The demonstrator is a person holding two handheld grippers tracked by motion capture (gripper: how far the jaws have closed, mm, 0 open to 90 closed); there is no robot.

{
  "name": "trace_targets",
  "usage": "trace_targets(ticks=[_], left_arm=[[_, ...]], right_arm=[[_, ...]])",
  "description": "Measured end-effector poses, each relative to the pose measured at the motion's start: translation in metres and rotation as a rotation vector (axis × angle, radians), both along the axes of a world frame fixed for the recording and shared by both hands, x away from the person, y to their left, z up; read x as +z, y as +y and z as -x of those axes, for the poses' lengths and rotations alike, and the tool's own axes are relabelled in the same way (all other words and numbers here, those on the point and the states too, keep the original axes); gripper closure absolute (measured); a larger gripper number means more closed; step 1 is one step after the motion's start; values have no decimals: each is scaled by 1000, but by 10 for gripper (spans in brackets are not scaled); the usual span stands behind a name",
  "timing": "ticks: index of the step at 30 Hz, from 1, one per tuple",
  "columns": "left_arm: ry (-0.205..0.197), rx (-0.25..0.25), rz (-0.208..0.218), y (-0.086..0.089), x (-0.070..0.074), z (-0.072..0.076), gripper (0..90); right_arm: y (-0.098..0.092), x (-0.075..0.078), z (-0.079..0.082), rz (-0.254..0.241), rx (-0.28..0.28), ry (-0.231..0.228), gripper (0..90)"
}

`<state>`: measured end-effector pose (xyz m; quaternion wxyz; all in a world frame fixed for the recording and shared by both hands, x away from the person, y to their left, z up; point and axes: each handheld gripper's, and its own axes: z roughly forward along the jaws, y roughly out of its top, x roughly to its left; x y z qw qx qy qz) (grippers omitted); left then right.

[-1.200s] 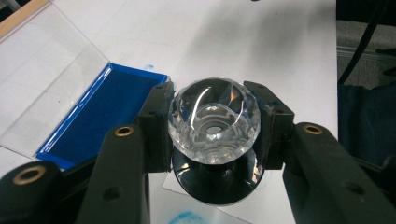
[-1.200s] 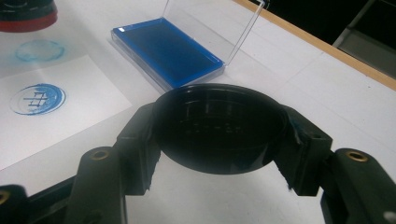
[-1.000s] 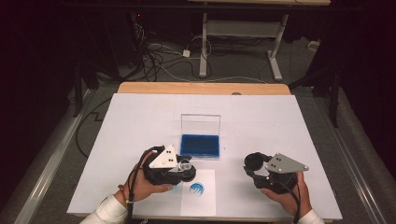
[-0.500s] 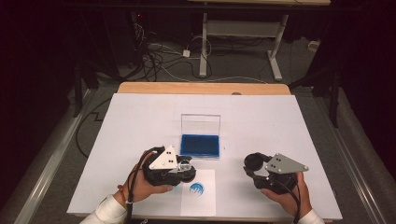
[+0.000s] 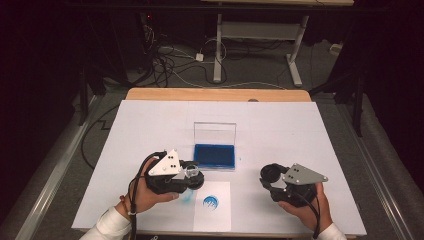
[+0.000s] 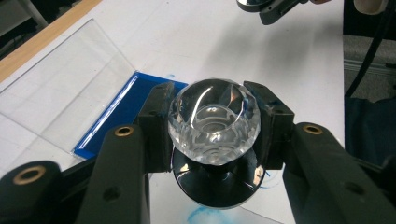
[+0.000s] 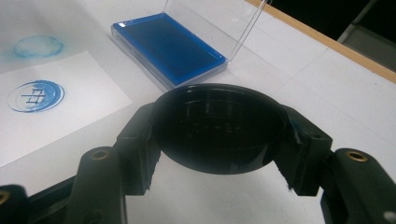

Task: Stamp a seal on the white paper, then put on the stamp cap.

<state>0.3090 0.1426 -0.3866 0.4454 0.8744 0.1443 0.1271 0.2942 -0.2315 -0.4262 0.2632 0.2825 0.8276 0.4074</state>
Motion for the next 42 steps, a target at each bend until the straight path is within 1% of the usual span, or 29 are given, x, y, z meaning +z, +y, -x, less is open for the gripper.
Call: trace_targets(ticks=[3,5,11,19,24,28,30,32,34,37,42], left_arm=[[6,-1,15,2,0,0,546],[1,2,11,3,0,0,546],[1,12,22,6,1,2,546],[1,26,23,11,1,3,546],[1,27,18,12,0,4,546],[-2,27,28,12,1,5,546],[-4,27,24,11,2,5,546],[0,22,31,12,2,5,546],[-3,25,28,12,1,5,546],[-3,32,22,13,1,4,546],[-9,28,26,12,1,5,546]], right_arm=[[1,0,0,2,5,0,387],[2,0,-1,4,11,0,387],[6,-1,-3,3,24,4,387],[11,-2,-6,5,46,19,387],[14,-3,-7,8,57,24,387],[17,-4,-6,11,68,30,387],[19,-5,-6,16,77,30,387],[19,-5,-5,13,78,34,387],[19,-6,-6,10,78,39,387],[20,-7,-7,17,79,40,387],[20,-7,-4,26,91,38,387]])
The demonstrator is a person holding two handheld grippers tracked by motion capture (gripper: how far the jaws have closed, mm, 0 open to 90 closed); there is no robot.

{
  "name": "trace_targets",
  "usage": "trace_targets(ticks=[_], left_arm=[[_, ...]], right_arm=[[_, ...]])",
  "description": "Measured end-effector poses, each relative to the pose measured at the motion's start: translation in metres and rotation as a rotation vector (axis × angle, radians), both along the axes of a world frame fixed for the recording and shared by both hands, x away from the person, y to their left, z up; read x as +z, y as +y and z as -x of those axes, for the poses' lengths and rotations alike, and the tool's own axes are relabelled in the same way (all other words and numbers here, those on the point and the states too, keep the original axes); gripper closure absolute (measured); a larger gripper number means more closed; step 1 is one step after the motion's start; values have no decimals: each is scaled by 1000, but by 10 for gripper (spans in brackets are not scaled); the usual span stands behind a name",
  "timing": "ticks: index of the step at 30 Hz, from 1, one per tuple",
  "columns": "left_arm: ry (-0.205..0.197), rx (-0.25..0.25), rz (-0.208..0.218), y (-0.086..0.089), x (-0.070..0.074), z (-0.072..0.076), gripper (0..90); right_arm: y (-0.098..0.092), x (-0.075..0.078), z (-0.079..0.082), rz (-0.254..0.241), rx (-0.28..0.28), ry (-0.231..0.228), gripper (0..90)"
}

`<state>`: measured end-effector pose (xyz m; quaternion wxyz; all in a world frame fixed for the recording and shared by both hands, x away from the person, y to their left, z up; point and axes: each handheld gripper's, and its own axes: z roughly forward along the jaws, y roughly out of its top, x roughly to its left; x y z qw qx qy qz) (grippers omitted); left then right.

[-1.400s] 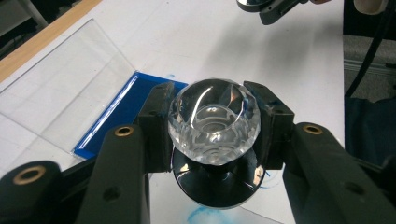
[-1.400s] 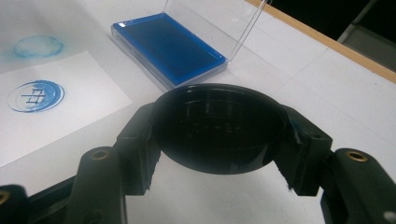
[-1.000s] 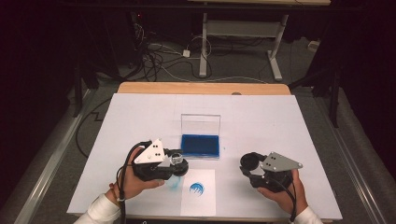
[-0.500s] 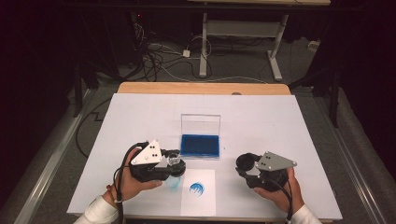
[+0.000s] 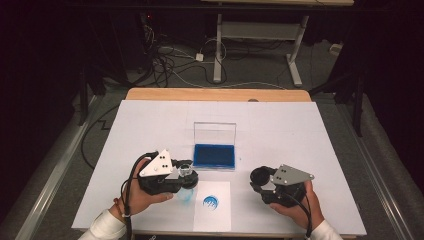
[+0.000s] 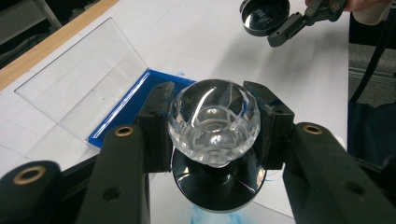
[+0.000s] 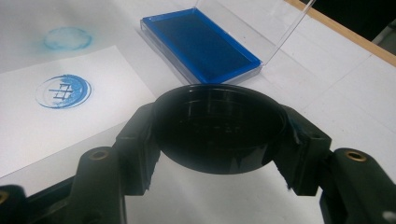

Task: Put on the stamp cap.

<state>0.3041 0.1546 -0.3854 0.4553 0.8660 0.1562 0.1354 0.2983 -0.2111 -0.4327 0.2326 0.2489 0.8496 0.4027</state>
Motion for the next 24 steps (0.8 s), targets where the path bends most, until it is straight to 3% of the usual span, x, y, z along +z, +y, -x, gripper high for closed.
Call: trace_targets(ticks=[6,24], left_arm=[[-6,-3,2,-2,1,3,546],[-6,-22,19,-7,2,5,545]], right_arm=[[4,-3,0,1,12,19,387],[44,-10,3,-6,136,84,387]])
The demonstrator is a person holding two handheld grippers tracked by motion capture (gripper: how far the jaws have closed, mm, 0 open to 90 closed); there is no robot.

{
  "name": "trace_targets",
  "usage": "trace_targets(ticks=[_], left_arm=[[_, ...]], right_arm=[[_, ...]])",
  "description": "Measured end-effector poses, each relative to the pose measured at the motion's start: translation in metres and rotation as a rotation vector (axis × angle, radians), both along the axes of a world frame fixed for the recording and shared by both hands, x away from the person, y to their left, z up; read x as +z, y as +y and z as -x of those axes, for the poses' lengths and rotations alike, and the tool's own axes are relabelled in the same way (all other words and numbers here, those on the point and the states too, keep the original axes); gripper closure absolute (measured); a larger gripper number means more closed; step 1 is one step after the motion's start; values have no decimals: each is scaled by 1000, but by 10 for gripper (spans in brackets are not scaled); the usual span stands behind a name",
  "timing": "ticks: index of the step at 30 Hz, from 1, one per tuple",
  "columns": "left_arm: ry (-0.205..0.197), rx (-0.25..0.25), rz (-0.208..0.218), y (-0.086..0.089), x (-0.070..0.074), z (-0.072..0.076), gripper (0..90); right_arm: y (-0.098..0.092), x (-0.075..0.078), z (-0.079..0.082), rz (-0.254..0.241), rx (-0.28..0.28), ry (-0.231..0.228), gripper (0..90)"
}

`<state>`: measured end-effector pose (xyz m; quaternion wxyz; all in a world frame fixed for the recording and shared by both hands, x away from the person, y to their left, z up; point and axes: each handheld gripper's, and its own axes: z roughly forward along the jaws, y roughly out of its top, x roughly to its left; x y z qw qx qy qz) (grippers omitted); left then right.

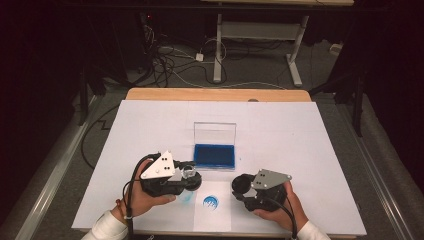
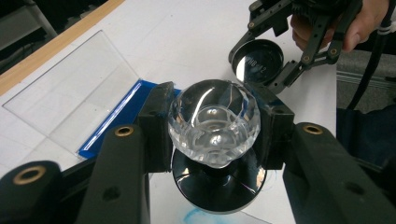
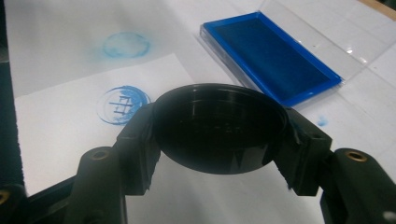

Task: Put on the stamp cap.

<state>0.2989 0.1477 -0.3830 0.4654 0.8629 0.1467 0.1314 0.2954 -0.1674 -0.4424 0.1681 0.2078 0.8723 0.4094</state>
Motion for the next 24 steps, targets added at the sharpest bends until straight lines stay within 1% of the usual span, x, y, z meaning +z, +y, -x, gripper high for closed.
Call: trace_targets(ticks=[5,9,14,18,22,24], left_arm=[[9,-7,-2,-3,-2,-2,546],[10,-14,9,-6,-2,-2,545],[17,-22,43,-10,0,-4,546],[23,-33,66,-16,2,-4,545],[19,-42,86,-24,2,-3,545],[24,-52,88,-28,1,-3,545]], right_arm=[[7,-1,1,3,20,5,387],[15,-2,0,6,33,9,388],[27,-4,0,9,57,14,387],[38,-3,0,-5,74,14,387],[47,-1,-2,-34,85,24,387],[52,0,-2,-56,85,29,387]])
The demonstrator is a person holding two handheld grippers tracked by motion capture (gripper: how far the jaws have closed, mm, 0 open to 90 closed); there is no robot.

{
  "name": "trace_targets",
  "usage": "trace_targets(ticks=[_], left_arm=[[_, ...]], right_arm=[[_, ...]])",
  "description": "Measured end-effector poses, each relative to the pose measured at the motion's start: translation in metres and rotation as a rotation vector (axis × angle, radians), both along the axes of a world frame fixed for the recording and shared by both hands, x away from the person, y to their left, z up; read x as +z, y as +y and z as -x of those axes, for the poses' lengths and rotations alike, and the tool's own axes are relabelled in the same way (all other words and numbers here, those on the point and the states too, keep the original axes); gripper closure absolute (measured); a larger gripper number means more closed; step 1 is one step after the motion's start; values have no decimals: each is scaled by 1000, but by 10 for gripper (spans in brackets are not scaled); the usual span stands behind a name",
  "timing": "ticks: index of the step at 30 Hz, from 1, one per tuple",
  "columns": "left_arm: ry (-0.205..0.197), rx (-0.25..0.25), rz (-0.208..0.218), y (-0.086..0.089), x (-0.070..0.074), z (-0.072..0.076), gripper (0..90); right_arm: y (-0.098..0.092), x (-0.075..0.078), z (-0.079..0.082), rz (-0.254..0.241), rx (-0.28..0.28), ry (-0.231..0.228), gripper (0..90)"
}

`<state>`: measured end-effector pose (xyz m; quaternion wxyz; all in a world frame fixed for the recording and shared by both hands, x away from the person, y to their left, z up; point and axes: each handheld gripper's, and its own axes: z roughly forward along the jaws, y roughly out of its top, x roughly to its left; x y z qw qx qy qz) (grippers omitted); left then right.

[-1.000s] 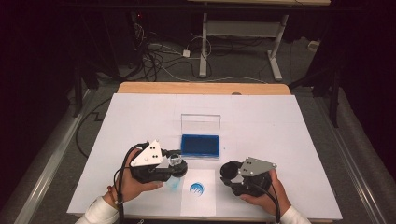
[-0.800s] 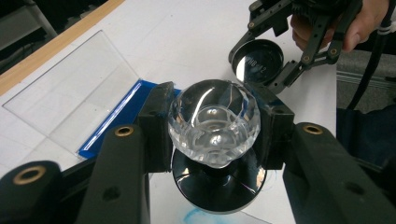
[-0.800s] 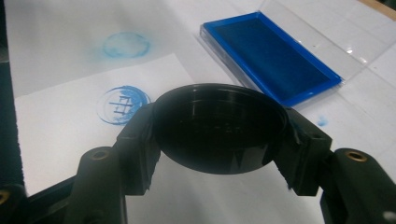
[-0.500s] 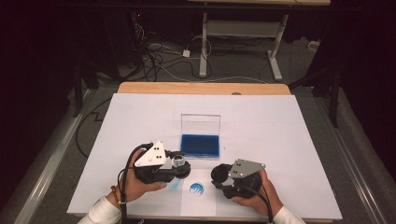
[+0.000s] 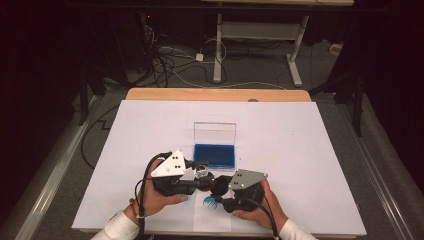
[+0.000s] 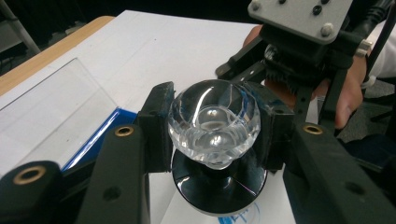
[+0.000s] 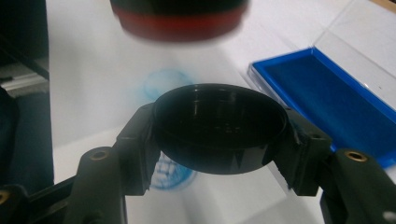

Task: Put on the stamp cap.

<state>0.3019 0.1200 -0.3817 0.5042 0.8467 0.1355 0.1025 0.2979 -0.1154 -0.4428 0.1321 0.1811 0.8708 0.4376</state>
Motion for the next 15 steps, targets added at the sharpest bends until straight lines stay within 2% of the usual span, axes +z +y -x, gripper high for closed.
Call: trace_targets(ticks=[6,9,13,15], left_arm=[[-2,1,22,-4,1,-1,545],[-13,-1,19,-5,0,-2,545],[3,1,44,-2,-2,-5,545],[-3,3,31,-3,-3,-5,545]], right_arm=[[10,2,-1,-40,5,8,387],[13,3,-1,-57,6,11,387],[16,6,-1,-86,5,14,387],[16,6,-1,-94,4,17,387]])
